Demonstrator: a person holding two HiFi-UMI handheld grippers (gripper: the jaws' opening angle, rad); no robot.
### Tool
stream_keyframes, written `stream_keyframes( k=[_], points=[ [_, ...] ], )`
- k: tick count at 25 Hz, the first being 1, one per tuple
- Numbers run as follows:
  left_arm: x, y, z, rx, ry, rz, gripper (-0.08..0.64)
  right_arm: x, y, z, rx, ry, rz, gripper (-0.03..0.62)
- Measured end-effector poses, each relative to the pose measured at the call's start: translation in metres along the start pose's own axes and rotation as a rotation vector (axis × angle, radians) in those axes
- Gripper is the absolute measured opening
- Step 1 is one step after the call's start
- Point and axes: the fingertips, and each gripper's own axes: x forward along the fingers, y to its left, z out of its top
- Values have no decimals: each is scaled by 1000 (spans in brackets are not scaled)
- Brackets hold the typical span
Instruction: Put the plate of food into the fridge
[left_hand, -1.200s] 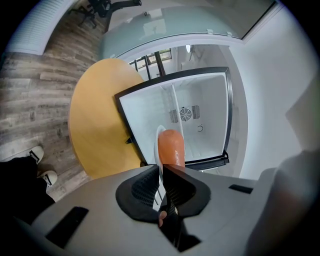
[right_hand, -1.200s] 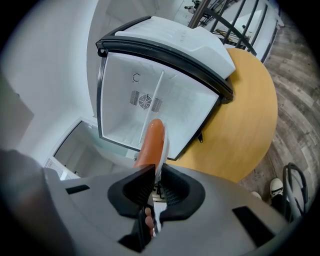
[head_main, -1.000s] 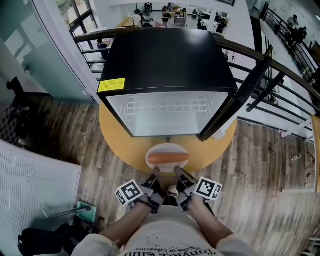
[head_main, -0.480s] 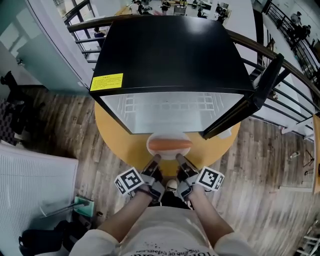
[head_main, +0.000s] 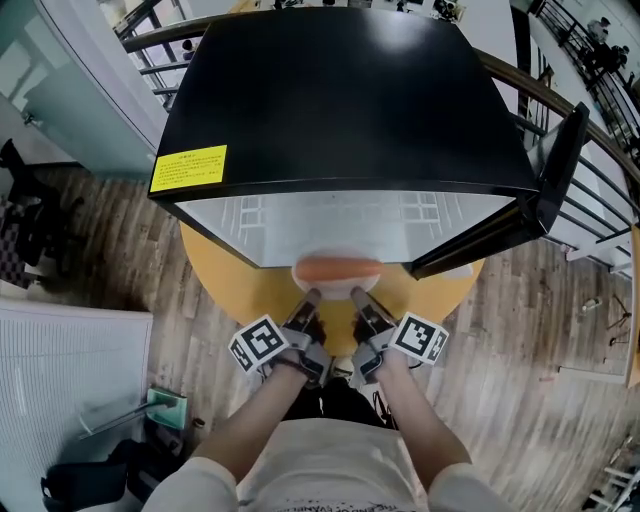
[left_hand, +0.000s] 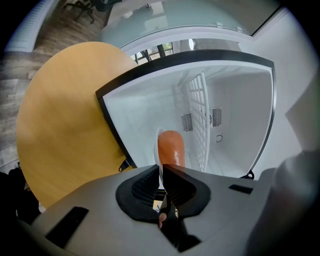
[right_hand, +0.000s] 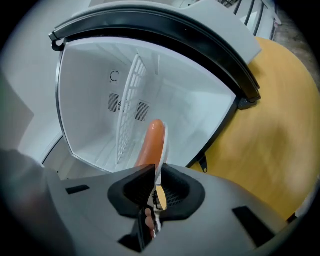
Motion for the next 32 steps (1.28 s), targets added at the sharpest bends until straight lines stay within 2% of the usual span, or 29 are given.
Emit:
stream_keyframes(
  k=[19, 32],
  points=[
    [63, 41, 39, -16, -42, 59, 35, 67, -46, 29, -4, 1, -34, 55],
    [93, 48, 53, -14, -38, 101, 38, 89, -59, 48, 5, -5, -70, 55]
  ],
)
